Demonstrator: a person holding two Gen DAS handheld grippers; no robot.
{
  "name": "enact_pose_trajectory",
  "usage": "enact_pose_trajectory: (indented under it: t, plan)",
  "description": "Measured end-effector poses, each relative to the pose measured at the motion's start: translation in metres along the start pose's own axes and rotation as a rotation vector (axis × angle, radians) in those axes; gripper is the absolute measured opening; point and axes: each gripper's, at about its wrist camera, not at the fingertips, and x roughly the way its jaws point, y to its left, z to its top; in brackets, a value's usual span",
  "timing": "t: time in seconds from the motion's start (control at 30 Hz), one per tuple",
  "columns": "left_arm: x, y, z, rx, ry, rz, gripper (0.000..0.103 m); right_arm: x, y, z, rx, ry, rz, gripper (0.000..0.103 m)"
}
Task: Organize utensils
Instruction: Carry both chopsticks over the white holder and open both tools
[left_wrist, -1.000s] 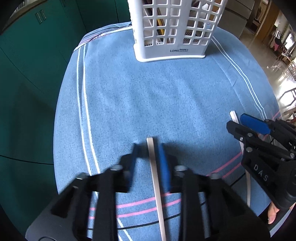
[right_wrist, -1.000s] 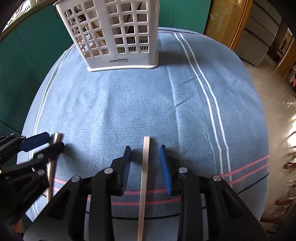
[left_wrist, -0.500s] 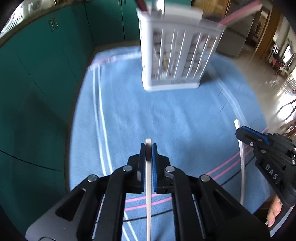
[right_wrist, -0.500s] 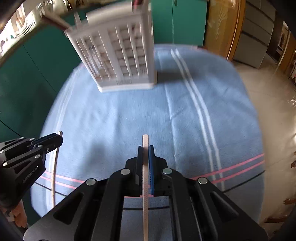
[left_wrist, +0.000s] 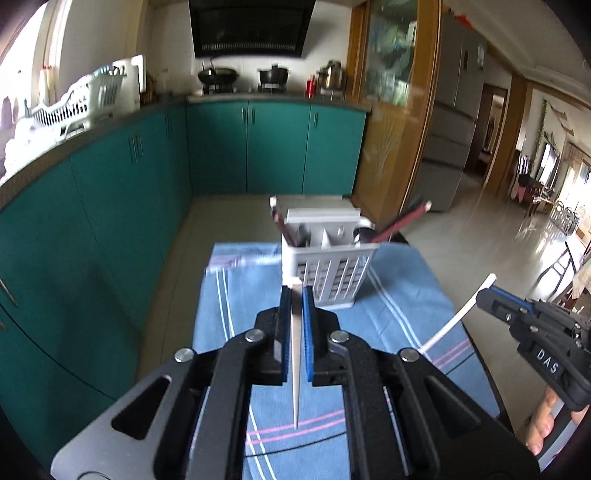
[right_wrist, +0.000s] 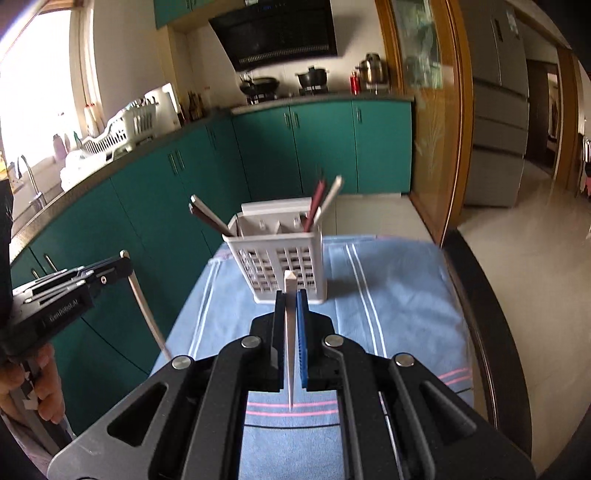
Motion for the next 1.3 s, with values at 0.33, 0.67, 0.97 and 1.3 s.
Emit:
enact_pose_trajectory:
  t: [0.33, 0.67, 0.97, 1.3]
  plan:
    - [0.024, 0.004, -0.007, -0.057, 0.033, 0.005, 0.006, 0.012, 0.01, 0.0, -0.025, 0.032, -0.001, 0.007]
    - [0.012, -0.009, 0.026, 0.011, -0.06, 0.038, 0.006, 0.015, 0.016, 0.036, -0.066, -0.021, 0.047, 0.007]
    - [-0.029, -0.015, 0.103, 0.052, -0.284, 0.009, 0.006, -0.008, 0.019, 0.118, -0.077, -0.199, 0.075, 0.007]
    - [0.008, -0.022, 0.166, 0.024, -0.325, 0.003, 0.006, 0.018, 0.017, 0.183, -0.086, -0.277, -0.04, 0.007]
